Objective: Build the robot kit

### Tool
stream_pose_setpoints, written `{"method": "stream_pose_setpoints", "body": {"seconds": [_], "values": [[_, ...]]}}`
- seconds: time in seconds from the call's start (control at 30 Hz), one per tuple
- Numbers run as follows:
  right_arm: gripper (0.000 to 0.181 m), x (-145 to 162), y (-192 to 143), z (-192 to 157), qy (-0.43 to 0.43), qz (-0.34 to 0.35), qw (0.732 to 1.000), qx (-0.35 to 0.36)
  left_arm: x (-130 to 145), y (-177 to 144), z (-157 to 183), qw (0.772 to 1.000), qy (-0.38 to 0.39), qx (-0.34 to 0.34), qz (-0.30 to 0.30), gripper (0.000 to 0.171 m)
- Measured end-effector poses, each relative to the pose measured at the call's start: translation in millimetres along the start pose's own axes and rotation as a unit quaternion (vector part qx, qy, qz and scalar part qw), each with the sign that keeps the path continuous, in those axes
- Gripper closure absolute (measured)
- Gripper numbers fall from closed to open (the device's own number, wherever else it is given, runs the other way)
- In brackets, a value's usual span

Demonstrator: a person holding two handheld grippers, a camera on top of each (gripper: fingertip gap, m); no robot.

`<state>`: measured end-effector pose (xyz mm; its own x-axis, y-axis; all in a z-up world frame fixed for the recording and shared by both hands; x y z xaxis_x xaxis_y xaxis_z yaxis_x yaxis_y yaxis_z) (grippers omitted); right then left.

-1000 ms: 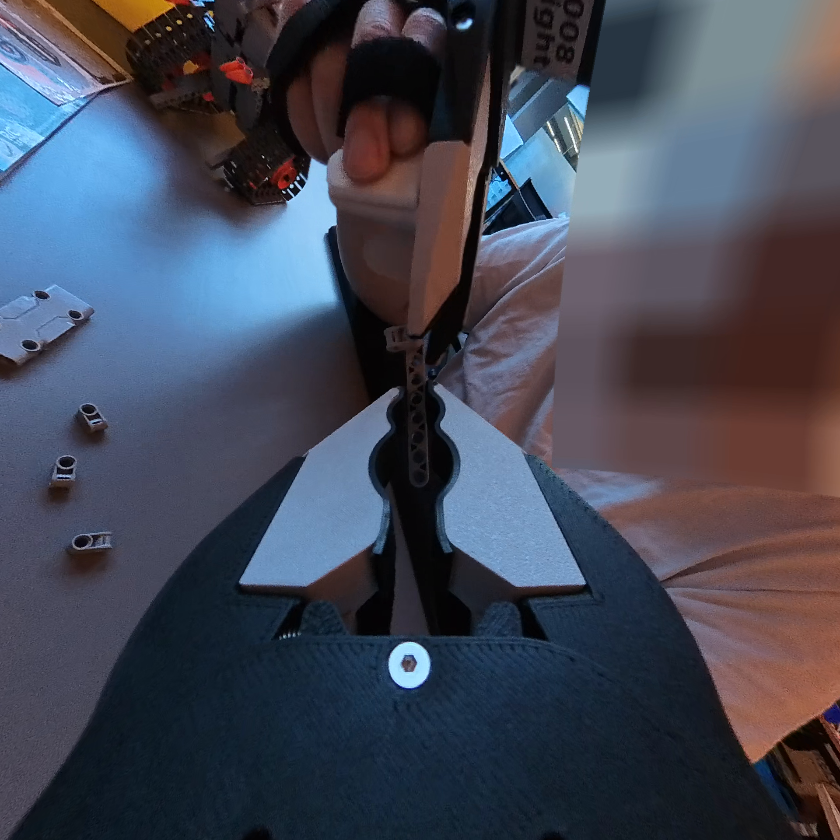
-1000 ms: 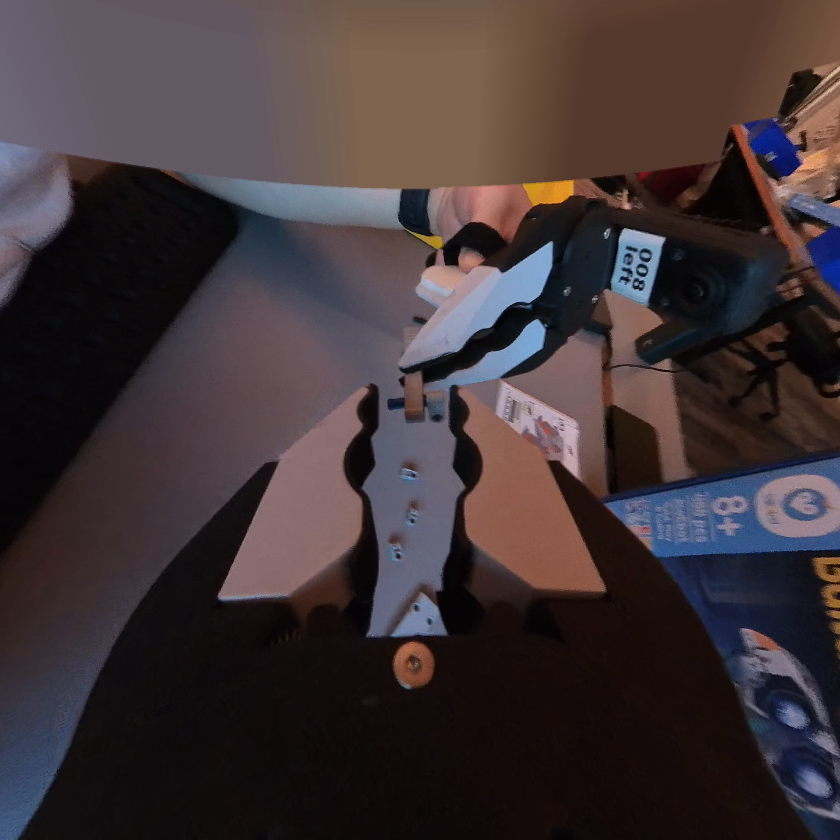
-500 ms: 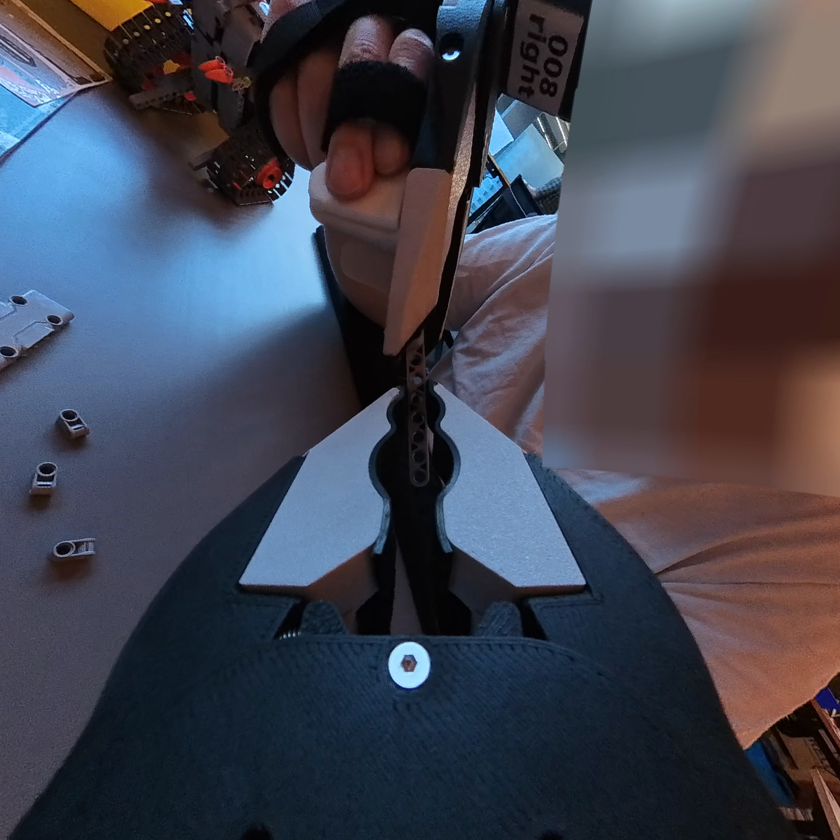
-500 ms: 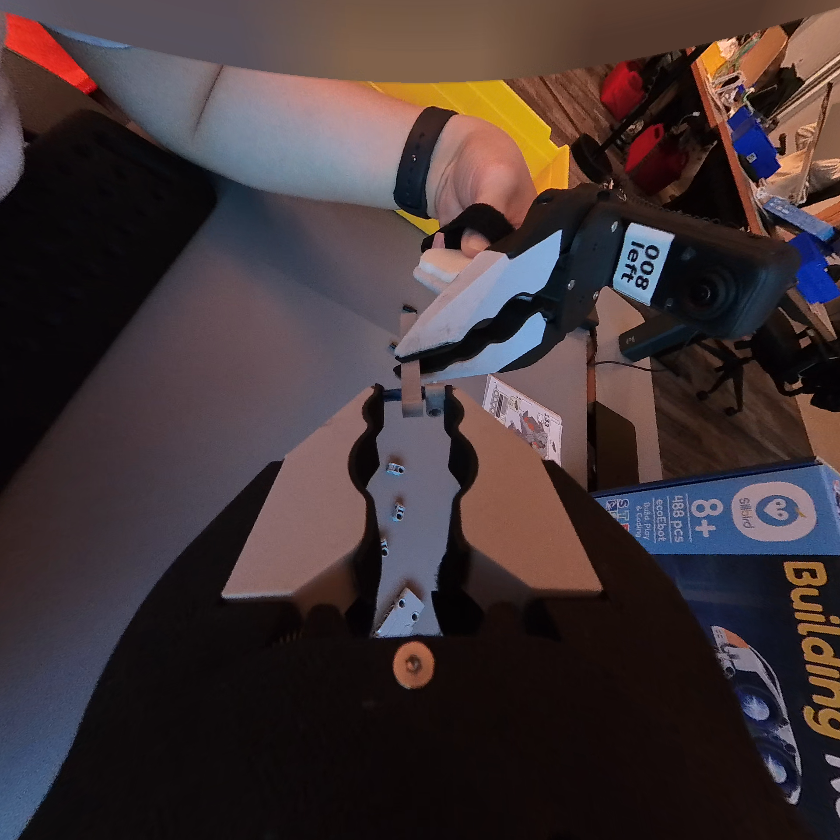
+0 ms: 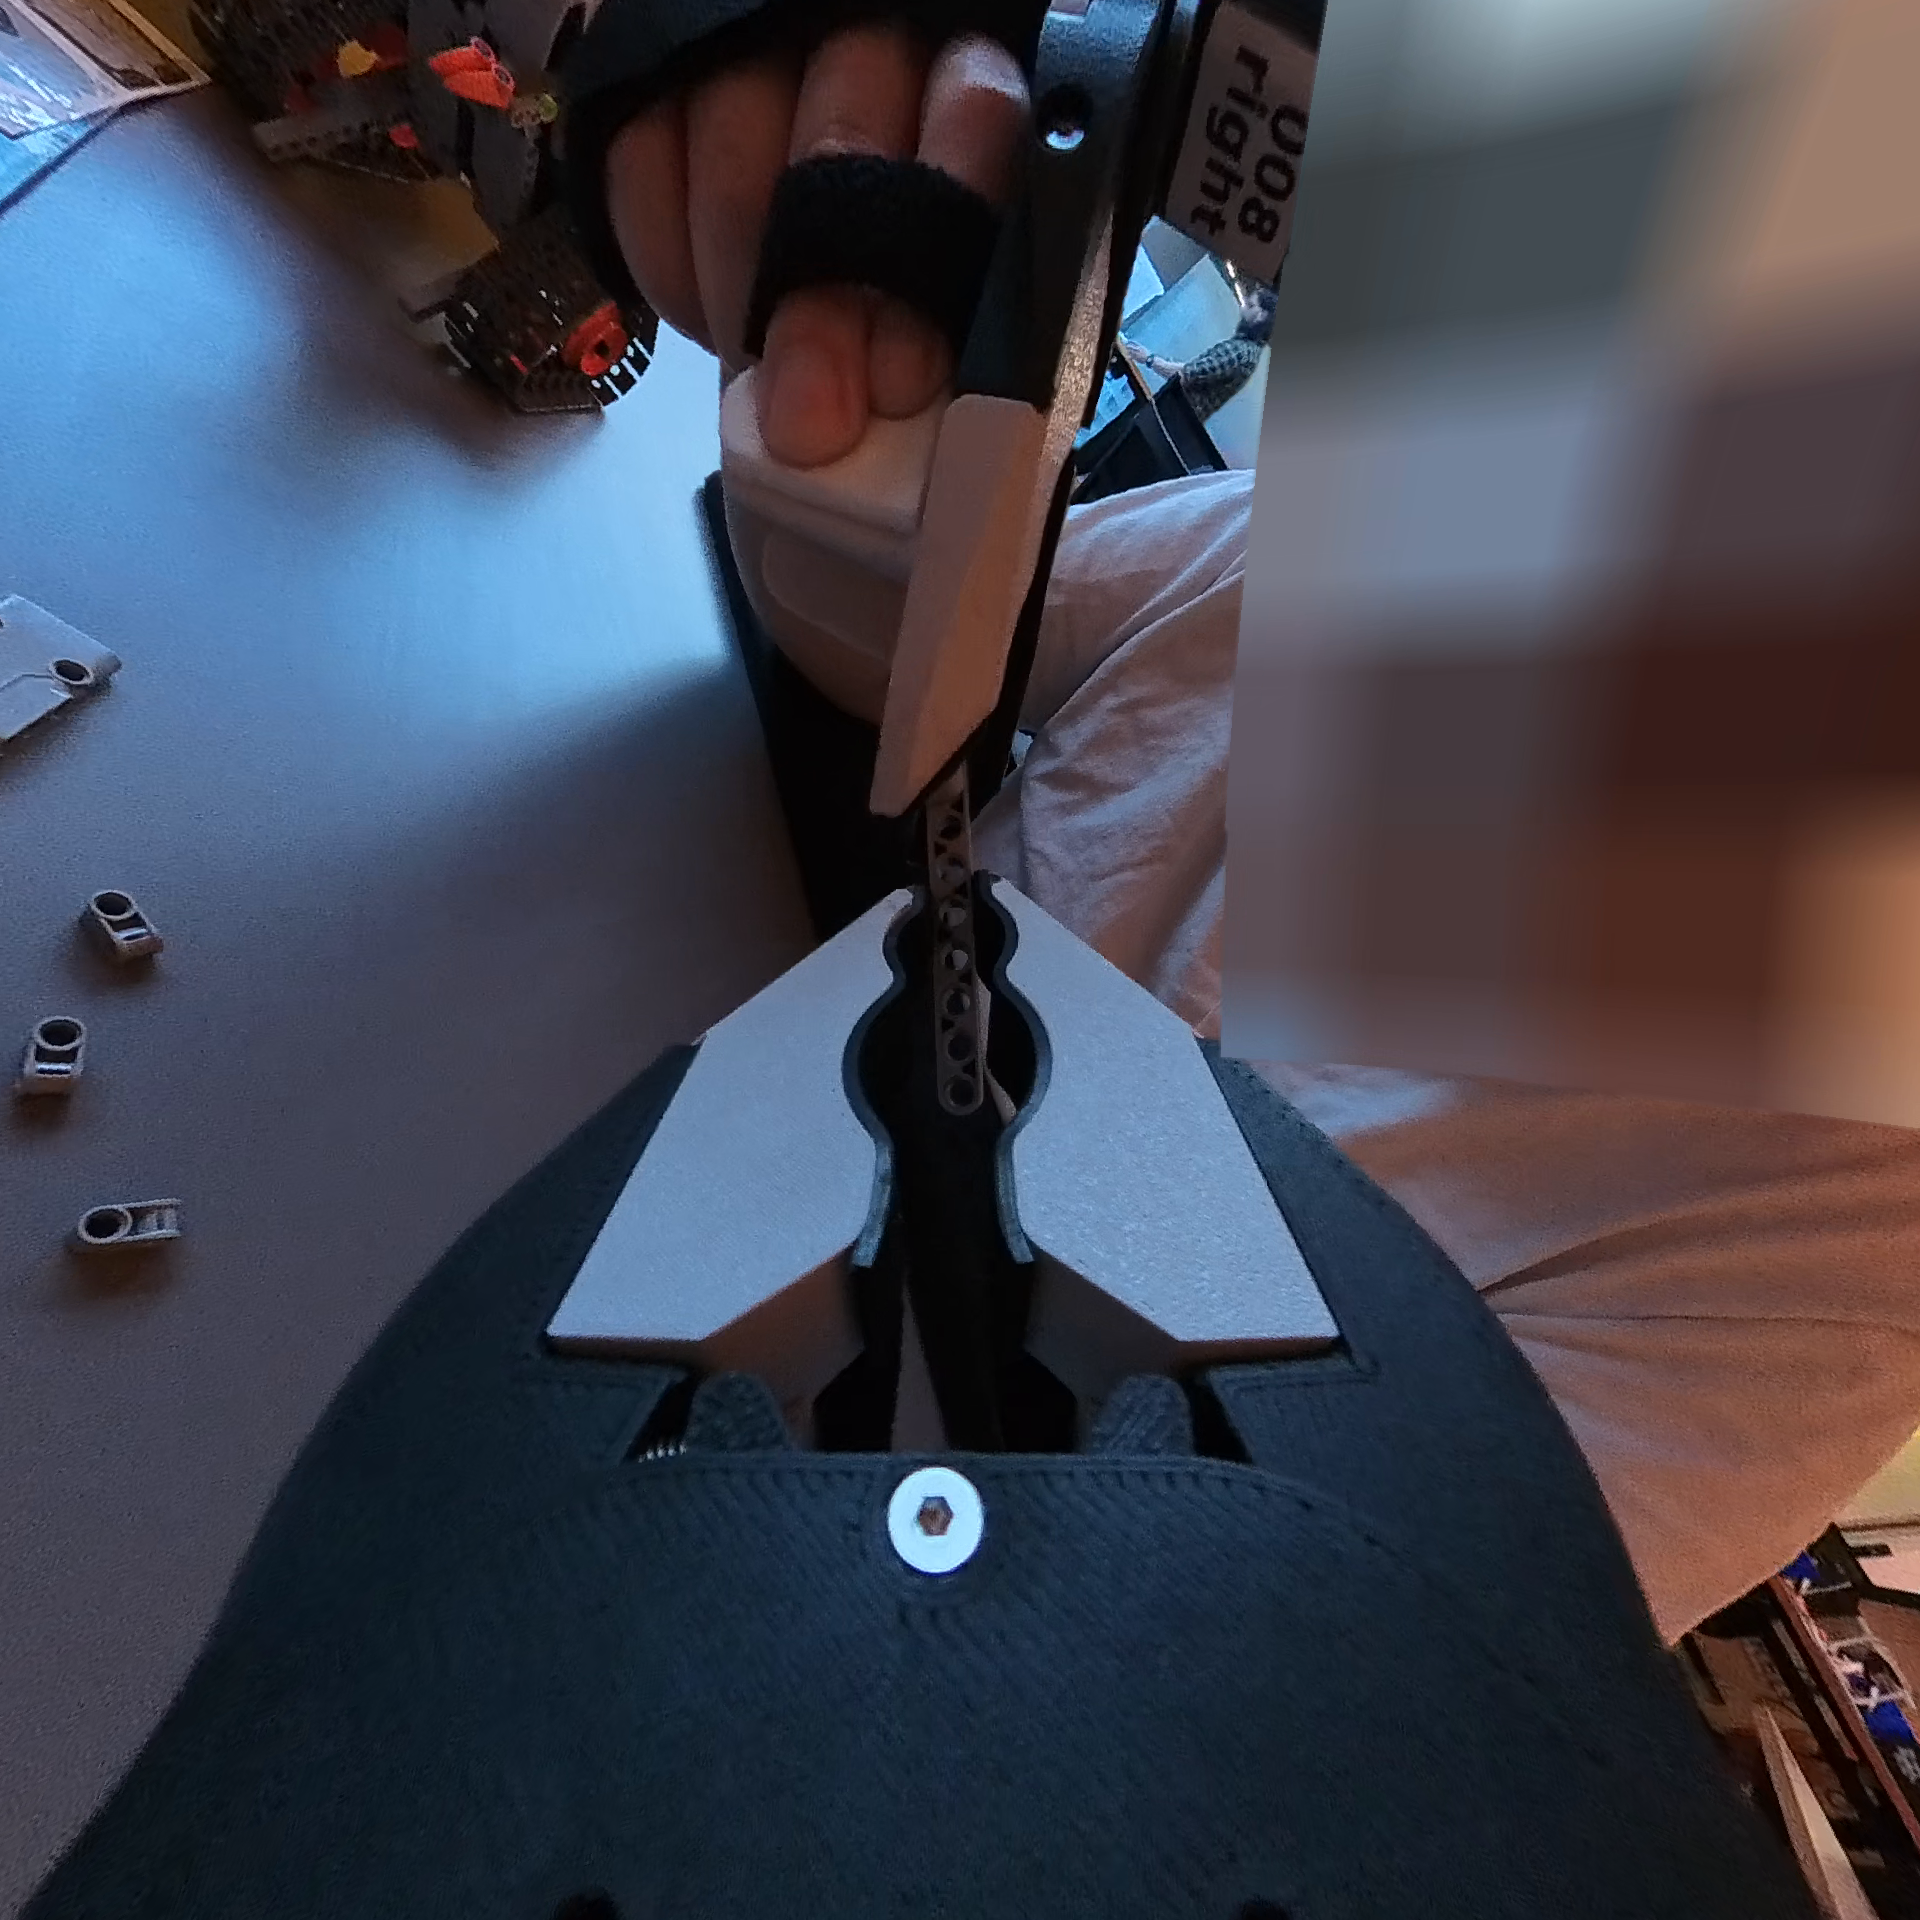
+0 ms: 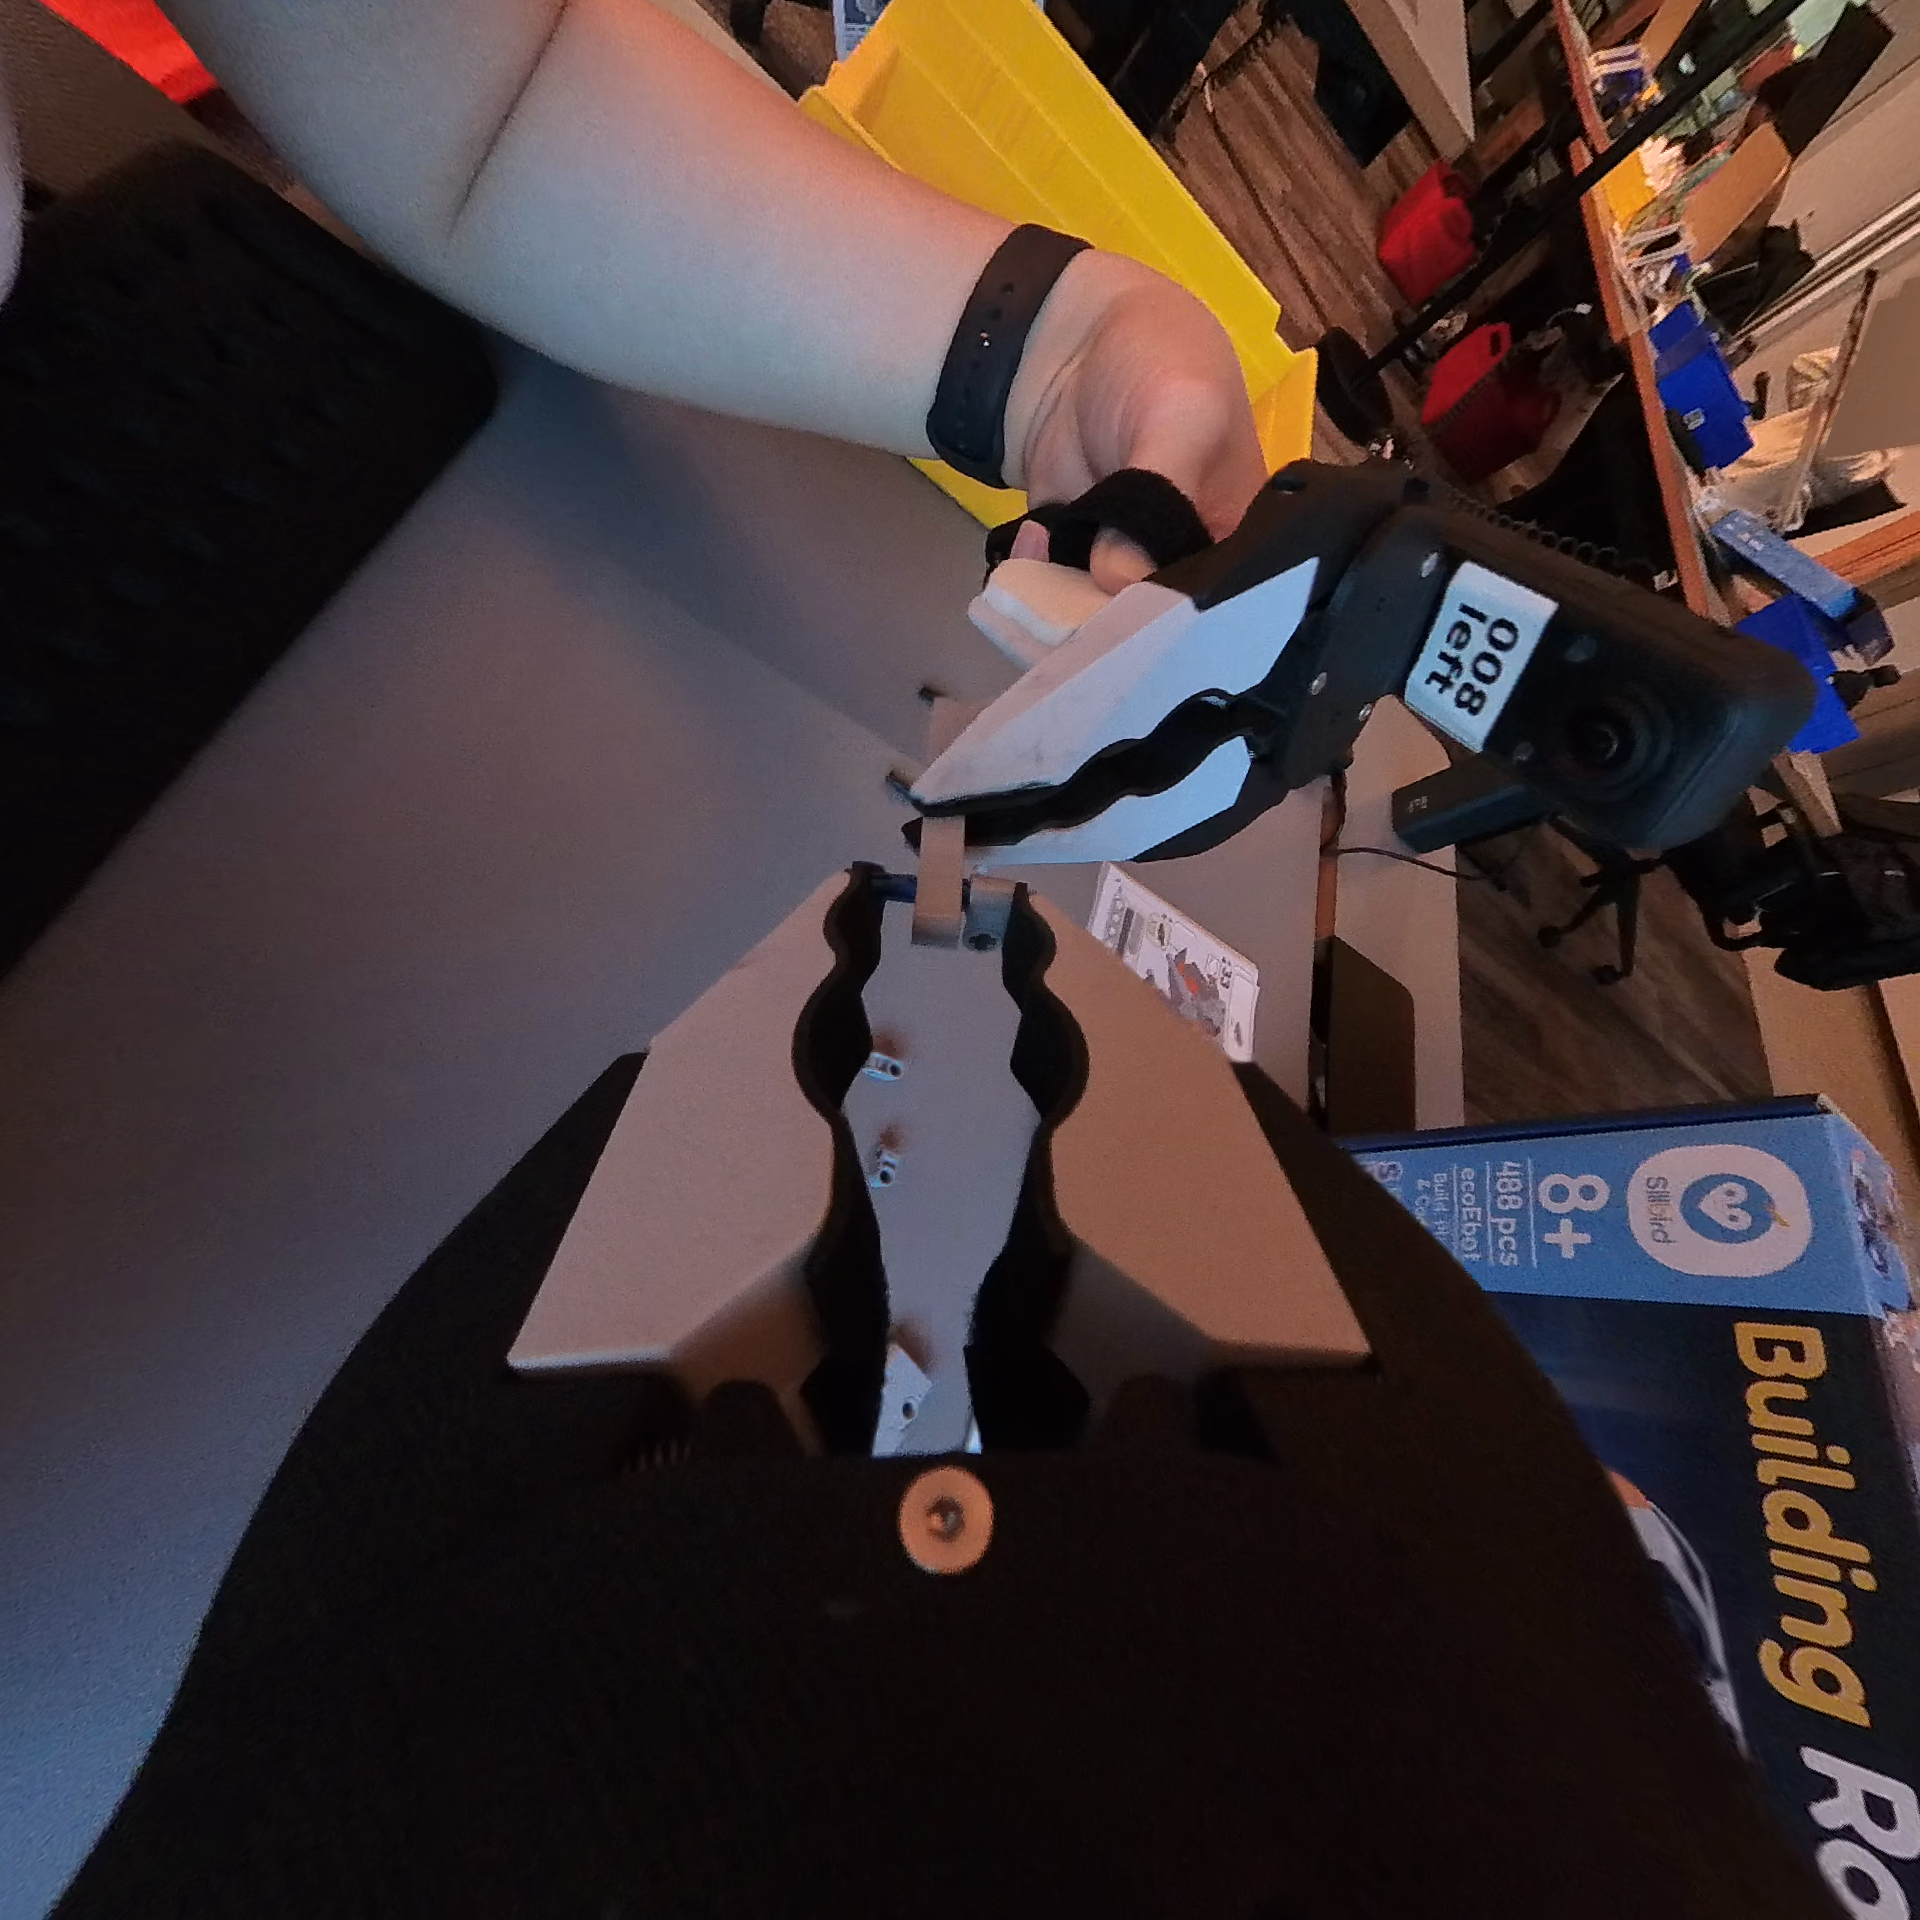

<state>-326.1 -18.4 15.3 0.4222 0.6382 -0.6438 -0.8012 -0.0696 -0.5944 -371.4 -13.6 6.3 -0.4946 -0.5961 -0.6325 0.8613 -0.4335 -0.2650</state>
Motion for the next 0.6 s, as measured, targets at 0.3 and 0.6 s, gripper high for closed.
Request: {"method": "stream_pose_setpoints", "body": {"seconds": [0.3,0.6], "values": [[0.152,-2.5,2.1,7.5,0.042,0.017,0.999,0.011,-0.8,-6.9,1.0,1.0,0.002,-0.018,0.013,0.166],[0.155,-2.4,8.9,0.6,0.006,-0.002,1.0,0.006,4.3,-2.9,-0.8,1.0,-0.003,-0.026,-0.008,0.166]]}}
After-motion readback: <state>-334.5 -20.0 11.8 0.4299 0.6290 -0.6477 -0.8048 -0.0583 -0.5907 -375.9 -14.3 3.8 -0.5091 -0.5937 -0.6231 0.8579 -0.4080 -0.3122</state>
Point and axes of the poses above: each gripper's, where its closed fingertips meet, y out along the fingers, x out of its underside, z = x × y across the jaws, the point moved 3 cm from there along -y, back along the fingers, and after that the axes turned 8 degrees about -x, right-handed, at the moved point
